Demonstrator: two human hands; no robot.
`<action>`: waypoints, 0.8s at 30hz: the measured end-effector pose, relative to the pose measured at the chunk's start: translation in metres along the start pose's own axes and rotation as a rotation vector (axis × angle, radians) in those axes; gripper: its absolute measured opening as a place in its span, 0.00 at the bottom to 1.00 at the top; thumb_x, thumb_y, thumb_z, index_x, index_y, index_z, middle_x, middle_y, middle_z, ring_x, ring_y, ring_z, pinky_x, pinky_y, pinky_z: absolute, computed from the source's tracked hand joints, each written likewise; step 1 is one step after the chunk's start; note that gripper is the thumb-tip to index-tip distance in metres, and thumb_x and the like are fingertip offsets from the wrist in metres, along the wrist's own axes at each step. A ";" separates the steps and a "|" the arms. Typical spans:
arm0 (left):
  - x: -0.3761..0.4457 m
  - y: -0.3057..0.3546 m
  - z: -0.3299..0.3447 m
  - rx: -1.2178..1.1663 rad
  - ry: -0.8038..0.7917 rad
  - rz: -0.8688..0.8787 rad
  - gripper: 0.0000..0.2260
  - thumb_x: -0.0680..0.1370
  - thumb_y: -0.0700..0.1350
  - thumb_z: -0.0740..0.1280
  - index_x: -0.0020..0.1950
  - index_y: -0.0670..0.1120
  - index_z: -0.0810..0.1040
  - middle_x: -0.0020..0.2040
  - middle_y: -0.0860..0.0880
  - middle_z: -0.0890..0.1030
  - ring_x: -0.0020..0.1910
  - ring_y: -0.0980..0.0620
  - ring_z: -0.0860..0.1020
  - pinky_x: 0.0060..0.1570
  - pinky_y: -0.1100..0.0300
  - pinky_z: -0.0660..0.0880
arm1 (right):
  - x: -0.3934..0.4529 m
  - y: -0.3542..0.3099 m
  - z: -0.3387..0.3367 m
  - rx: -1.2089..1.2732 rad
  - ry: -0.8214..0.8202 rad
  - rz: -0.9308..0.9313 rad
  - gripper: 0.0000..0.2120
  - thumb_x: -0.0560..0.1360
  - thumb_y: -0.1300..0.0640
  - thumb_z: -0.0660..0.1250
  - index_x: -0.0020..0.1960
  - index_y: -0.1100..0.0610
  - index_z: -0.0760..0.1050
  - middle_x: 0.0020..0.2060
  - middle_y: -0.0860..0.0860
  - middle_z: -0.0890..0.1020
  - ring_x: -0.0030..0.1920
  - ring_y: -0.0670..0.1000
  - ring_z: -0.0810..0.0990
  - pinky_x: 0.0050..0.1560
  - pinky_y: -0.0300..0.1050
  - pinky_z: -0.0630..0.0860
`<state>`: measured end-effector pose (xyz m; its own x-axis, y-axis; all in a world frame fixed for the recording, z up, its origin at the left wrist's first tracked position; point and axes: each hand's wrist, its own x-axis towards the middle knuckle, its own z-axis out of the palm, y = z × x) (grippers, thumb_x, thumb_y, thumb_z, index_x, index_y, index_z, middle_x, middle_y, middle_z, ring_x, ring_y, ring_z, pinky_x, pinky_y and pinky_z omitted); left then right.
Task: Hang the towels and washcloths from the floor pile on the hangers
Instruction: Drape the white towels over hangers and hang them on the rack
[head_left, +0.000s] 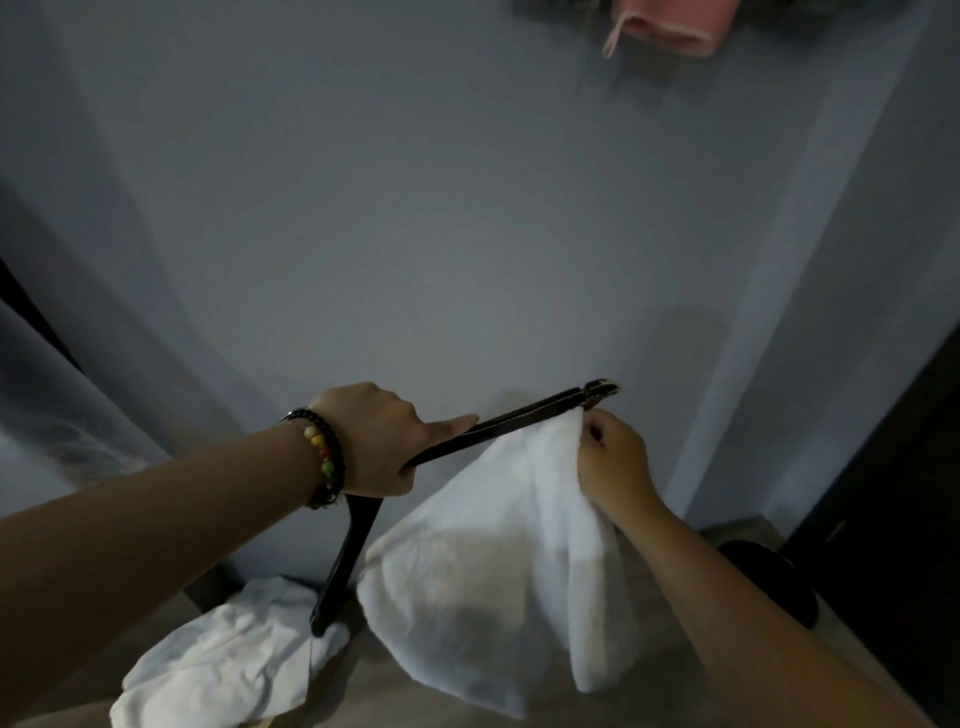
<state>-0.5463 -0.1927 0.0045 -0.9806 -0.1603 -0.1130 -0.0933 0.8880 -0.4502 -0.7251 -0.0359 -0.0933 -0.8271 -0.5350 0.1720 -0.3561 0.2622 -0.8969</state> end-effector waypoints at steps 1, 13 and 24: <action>0.001 0.000 0.000 -0.013 0.007 -0.011 0.32 0.77 0.51 0.55 0.76 0.62 0.41 0.35 0.50 0.75 0.35 0.48 0.74 0.40 0.57 0.78 | 0.003 0.000 -0.003 0.040 0.018 0.000 0.13 0.78 0.62 0.56 0.36 0.65 0.66 0.30 0.54 0.70 0.32 0.49 0.67 0.33 0.43 0.63; 0.012 -0.005 0.001 -0.040 -0.072 -0.043 0.34 0.75 0.54 0.58 0.76 0.63 0.43 0.33 0.51 0.68 0.37 0.47 0.72 0.42 0.56 0.77 | 0.019 0.005 -0.022 -0.214 0.081 -0.139 0.13 0.77 0.64 0.61 0.36 0.69 0.73 0.33 0.61 0.78 0.32 0.51 0.72 0.33 0.33 0.66; 0.024 0.001 -0.017 0.080 -0.062 0.065 0.12 0.72 0.54 0.63 0.53 0.50 0.74 0.31 0.53 0.68 0.30 0.52 0.69 0.40 0.57 0.77 | 0.022 -0.010 -0.035 -0.430 -0.184 -0.495 0.21 0.74 0.52 0.69 0.65 0.54 0.71 0.59 0.47 0.73 0.60 0.45 0.70 0.64 0.41 0.66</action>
<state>-0.5729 -0.1882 0.0161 -0.9714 -0.1320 -0.1975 -0.0135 0.8607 -0.5090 -0.7551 -0.0220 -0.0657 -0.4487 -0.7918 0.4144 -0.8461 0.2271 -0.4821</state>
